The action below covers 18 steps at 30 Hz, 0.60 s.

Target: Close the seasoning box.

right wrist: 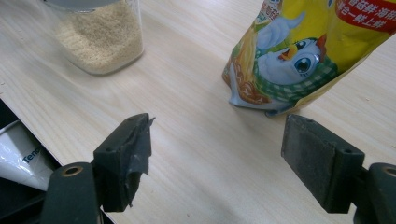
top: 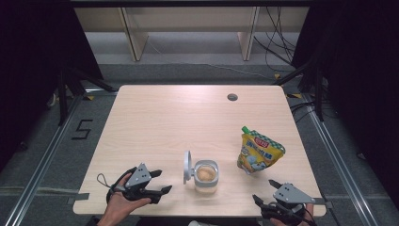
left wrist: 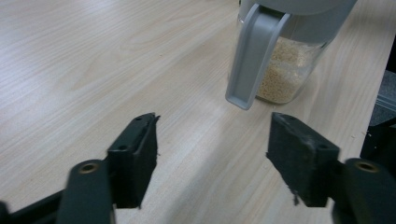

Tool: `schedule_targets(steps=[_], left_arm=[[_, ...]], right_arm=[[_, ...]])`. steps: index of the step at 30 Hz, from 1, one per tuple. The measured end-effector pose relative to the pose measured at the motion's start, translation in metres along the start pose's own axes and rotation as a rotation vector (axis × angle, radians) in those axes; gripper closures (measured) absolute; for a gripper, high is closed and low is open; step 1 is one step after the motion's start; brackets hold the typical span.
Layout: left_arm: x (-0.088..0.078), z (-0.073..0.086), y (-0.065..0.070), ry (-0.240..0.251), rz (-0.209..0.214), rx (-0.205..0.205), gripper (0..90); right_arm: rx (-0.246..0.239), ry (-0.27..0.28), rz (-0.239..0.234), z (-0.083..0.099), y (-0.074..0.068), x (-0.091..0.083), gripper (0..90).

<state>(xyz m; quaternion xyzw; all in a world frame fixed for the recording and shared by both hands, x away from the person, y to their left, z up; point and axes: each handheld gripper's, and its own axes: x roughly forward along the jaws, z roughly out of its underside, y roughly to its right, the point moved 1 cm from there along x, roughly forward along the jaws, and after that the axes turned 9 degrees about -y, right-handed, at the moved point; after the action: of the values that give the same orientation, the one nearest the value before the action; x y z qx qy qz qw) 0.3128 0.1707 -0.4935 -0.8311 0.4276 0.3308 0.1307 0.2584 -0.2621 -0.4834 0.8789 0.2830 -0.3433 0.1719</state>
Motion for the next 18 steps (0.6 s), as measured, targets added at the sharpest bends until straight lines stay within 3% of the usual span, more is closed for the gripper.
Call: schedule_targets(steps=[3,5,6,9,10,11,13,15,16,18], left_arm=[[-0.003,-0.001,0.002,0.008,0.002,0.011,51.8],[-0.006,-0.002,0.002,0.006,-0.023,0.035,61.3],[-0.007,-0.003,0.003,0.019,-0.034,0.043,66.9],[-0.013,-0.007,0.003,0.036,-0.044,0.056,84.3],[-0.014,-0.009,0.004,0.039,-0.045,0.053,87.2],[-0.015,-0.01,0.003,0.037,-0.05,0.079,88.8],[-0.015,-0.013,0.007,0.035,-0.038,0.08,89.1],[-0.016,-0.017,0.009,0.039,-0.03,0.089,89.2],[-0.016,-0.019,0.008,0.041,-0.019,0.106,89.2],[-0.018,-0.023,0.009,0.039,-0.011,0.1,89.2]], right_arm=[[-0.009,0.005,0.019,0.0,0.001,0.0,25.3],[-0.003,-0.007,0.002,0.0,-0.001,0.001,25.6],[-0.011,-0.002,0.021,0.0,0.0,0.001,25.9],[-0.01,-0.006,0.019,0.0,0.0,0.001,26.6],[0.019,-0.016,0.006,0.0,-0.003,0.001,26.6],[0.018,-0.017,0.001,0.0,-0.003,0.001,26.6],[-0.002,-0.007,0.019,0.0,-0.001,0.001,26.5],[0.027,-0.014,0.001,0.0,-0.002,0.001,26.5],[0.023,-0.014,0.003,0.0,-0.001,0.002,26.4],[0.022,-0.015,0.0,0.0,-0.001,0.002,26.4]])
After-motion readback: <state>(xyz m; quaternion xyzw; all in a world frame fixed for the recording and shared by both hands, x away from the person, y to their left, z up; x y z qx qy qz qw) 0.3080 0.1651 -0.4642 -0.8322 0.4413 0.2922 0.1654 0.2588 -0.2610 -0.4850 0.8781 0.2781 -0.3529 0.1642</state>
